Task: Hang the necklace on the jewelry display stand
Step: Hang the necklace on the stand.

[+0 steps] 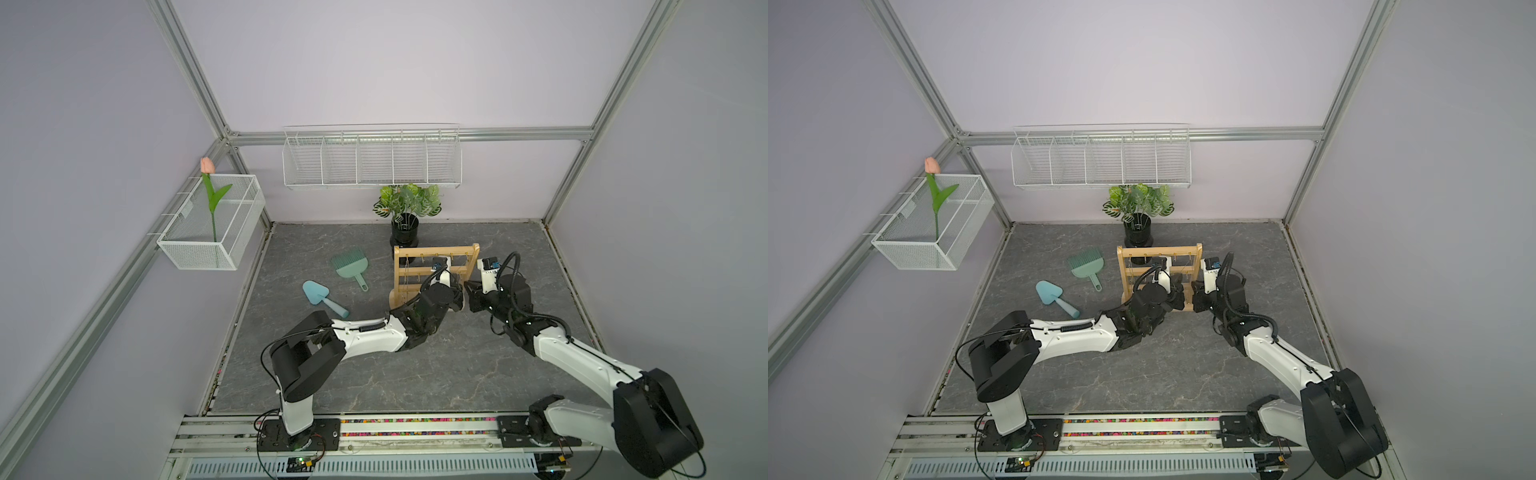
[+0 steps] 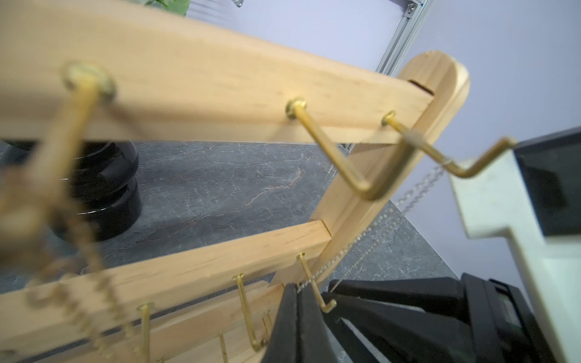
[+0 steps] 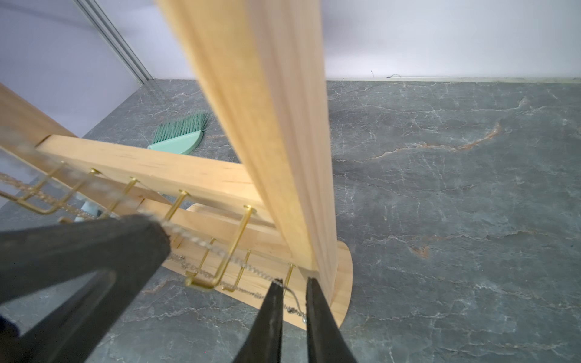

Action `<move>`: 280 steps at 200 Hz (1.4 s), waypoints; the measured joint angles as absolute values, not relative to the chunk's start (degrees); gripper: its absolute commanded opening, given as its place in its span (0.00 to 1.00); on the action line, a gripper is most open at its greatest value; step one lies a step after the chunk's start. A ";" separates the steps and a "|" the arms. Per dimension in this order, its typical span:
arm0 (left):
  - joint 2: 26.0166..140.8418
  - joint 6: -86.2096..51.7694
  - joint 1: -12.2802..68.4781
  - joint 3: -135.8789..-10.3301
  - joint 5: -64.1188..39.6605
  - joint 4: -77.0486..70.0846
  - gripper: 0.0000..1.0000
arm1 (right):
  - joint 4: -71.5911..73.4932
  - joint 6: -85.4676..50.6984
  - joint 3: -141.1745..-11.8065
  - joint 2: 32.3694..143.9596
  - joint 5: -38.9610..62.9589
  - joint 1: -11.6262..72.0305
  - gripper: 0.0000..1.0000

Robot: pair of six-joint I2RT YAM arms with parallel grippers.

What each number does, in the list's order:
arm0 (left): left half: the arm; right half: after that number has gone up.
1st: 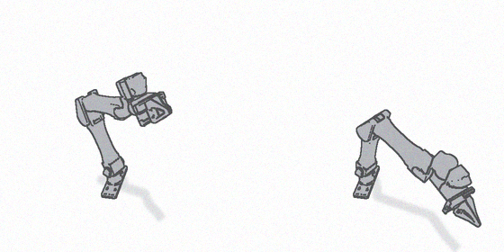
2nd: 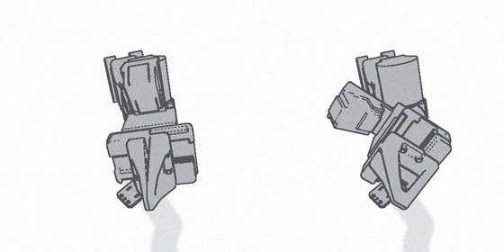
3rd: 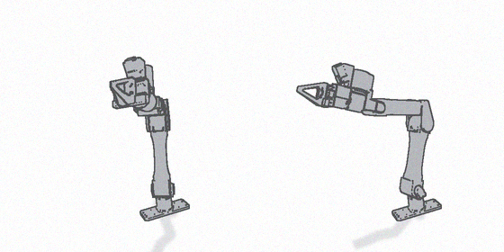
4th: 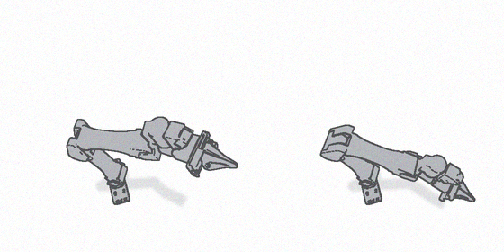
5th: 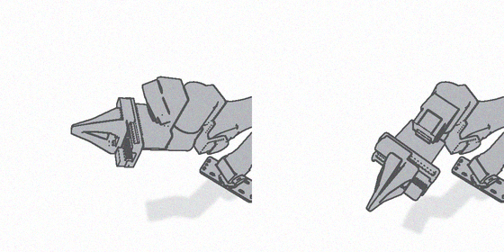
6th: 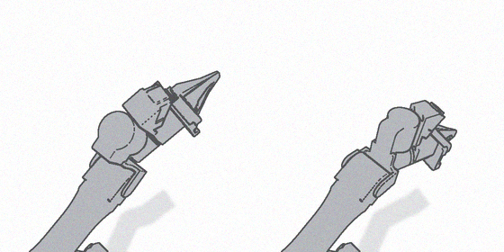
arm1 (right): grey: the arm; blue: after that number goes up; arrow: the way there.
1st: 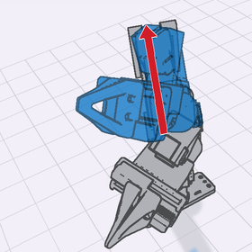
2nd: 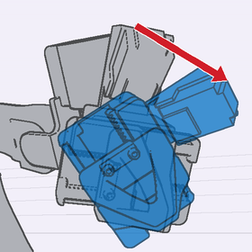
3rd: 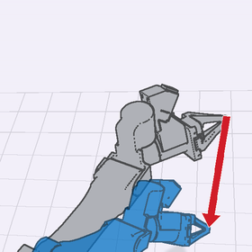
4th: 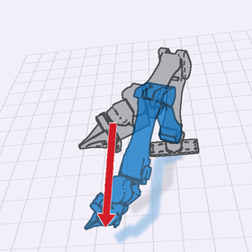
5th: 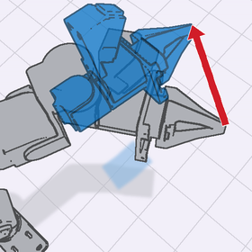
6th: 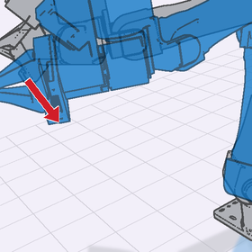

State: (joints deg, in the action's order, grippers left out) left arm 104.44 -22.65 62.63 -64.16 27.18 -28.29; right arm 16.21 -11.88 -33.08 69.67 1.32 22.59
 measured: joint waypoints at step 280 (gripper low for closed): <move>97.84 -25.76 66.24 -61.89 26.81 -18.04 0.46 | -5.63 -12.67 -36.34 58.70 1.26 22.41 0.64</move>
State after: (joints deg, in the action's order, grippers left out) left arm 97.84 -25.76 66.24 -61.89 26.81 -18.04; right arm -5.63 -12.67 -36.34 58.70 1.26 22.41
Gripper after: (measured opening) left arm 0.462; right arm 0.630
